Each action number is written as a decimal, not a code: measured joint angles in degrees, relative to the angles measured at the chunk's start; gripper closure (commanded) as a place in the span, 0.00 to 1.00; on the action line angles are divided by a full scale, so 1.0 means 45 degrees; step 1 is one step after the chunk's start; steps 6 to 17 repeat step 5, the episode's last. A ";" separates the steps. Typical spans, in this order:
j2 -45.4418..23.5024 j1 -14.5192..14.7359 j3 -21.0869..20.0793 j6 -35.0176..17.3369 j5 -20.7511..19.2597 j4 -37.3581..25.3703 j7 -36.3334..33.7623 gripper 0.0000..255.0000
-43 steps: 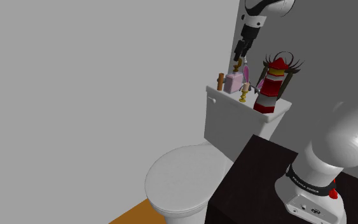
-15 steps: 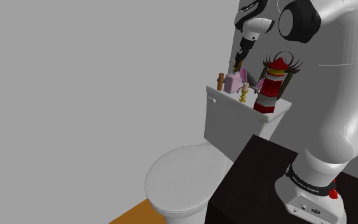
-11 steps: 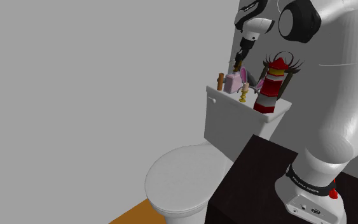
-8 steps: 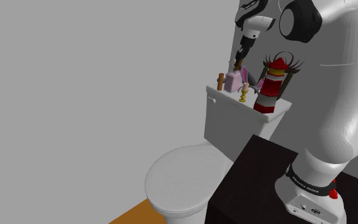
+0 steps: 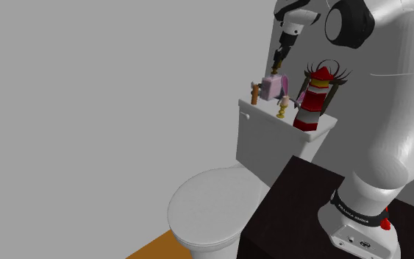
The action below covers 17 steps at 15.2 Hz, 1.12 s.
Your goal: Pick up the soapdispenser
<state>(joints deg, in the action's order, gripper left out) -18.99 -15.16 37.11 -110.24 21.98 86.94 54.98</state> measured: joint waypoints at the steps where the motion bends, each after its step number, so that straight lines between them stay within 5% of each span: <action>1: -0.0030 -0.0042 0.0007 0.0185 0.0000 -0.0214 -0.0028 1.00; 17: -0.0026 -0.0142 0.0047 0.0793 -0.0046 -0.0832 -0.0131 1.00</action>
